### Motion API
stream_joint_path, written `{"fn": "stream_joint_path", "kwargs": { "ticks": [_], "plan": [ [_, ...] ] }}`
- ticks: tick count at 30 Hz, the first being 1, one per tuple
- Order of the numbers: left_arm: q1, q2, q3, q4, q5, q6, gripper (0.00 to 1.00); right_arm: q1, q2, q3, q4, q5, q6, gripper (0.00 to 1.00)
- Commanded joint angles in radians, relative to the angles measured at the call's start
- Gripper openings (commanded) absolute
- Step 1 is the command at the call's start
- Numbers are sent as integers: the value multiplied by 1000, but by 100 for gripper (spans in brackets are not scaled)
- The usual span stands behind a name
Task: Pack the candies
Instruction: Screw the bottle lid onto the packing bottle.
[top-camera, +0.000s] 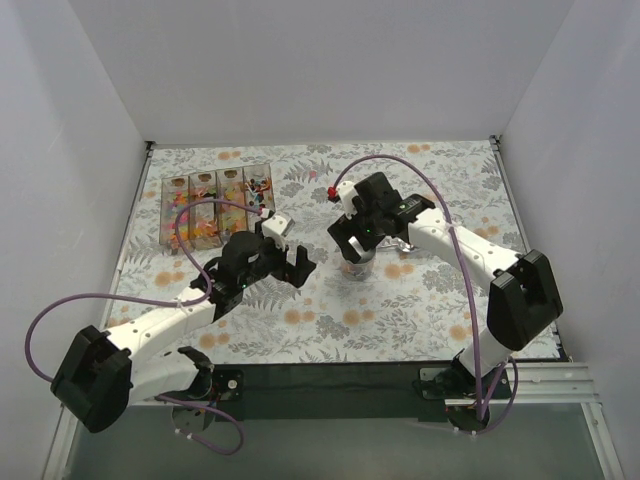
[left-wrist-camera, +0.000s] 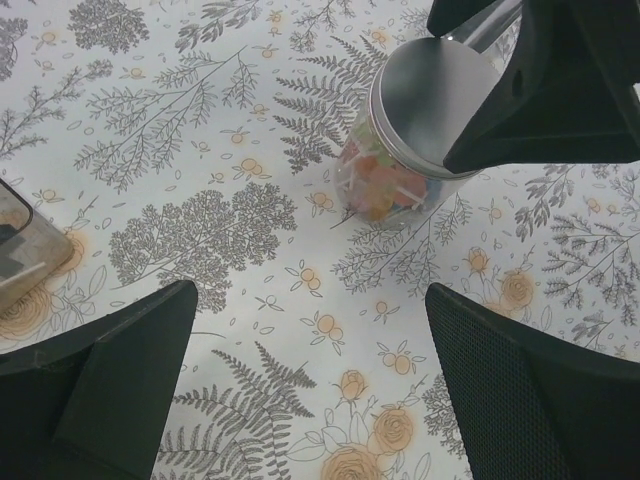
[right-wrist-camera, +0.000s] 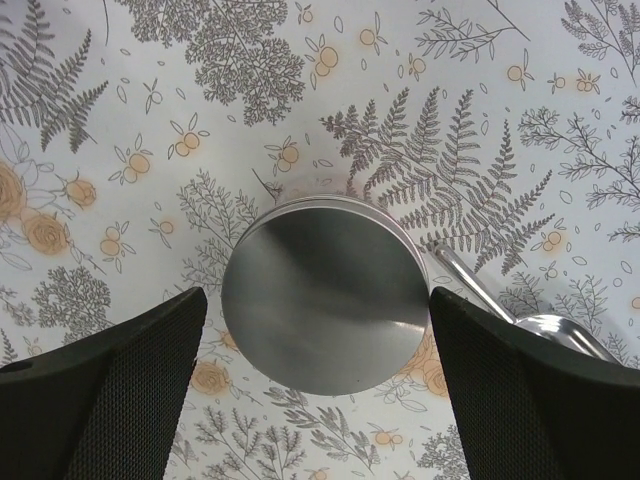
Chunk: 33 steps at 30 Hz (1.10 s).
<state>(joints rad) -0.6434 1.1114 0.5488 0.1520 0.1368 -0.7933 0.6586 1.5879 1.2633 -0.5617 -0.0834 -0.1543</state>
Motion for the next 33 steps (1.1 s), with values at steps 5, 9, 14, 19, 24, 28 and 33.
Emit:
{"fn": "stream_joint_path", "kwargs": {
  "ticks": [5,9,14,19,24,28,33],
  "plan": [
    [2,-25,-33,72,43,98,98,48,50,105,-96,59,-71,98],
    [2,-6,-44,95,92,89,98,62,73,111,-118,79,-82,98],
    [2,18,-56,119,162,78,98,75,89,125,-135,137,-90,98],
    [2,48,-70,153,218,60,98,84,104,131,-150,128,-94,98],
    [-15,90,-102,233,262,65,98,91,110,128,-158,146,-90,96],
    [-33,137,-124,308,276,63,98,91,113,137,-159,151,-76,86],
    [-56,212,-119,394,280,43,98,93,118,145,-173,165,-33,68]
  ]
}}
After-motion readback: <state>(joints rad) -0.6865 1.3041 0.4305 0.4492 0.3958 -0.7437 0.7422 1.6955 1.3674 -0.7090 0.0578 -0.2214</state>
